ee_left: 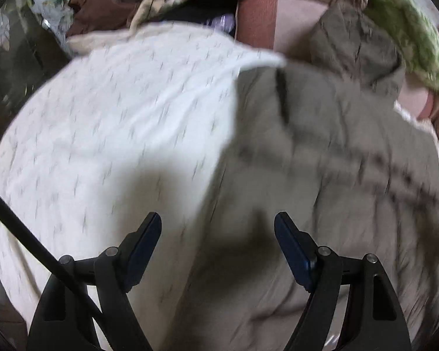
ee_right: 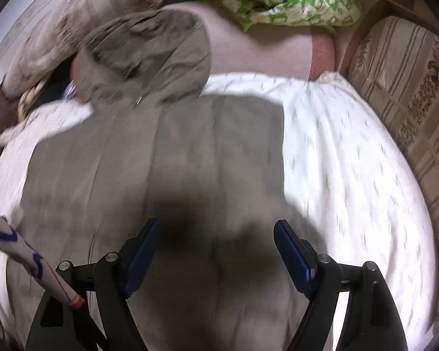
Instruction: Fold large clothes
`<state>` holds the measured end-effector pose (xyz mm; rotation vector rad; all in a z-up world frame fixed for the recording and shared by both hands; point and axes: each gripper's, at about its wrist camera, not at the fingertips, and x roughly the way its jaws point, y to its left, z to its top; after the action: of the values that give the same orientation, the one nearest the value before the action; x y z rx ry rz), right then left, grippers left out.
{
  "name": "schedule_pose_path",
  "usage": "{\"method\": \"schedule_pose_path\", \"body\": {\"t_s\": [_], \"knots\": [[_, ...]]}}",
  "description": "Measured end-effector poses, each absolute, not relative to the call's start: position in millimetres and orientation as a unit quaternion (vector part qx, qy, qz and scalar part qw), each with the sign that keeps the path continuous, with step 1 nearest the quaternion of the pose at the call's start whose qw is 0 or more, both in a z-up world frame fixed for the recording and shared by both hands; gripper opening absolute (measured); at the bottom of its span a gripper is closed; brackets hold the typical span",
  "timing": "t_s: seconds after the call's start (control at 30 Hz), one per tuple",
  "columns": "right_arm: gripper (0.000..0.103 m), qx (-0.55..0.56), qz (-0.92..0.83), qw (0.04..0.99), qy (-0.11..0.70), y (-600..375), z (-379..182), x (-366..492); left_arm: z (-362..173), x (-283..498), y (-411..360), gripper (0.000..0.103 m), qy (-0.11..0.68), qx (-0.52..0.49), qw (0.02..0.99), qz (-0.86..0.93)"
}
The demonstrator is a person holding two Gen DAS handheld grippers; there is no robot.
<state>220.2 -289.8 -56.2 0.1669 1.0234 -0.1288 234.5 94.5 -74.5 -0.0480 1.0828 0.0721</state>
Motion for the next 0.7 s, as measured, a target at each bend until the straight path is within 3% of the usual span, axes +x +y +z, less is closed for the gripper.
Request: {"method": "schedule_pose_path", "body": {"t_s": [0.3, 0.7], "knots": [[0.082, 0.130, -0.073, 0.824, 0.547, -310, -100, 91, -108, 138, 127, 0.072, 0.556, -0.102, 0.825, -0.024], [0.081, 0.116, -0.140, 0.818, 0.545, -327, -98, -9, -110, 32, 128, 0.068, 0.523, -0.073, 0.849, -0.031]]}}
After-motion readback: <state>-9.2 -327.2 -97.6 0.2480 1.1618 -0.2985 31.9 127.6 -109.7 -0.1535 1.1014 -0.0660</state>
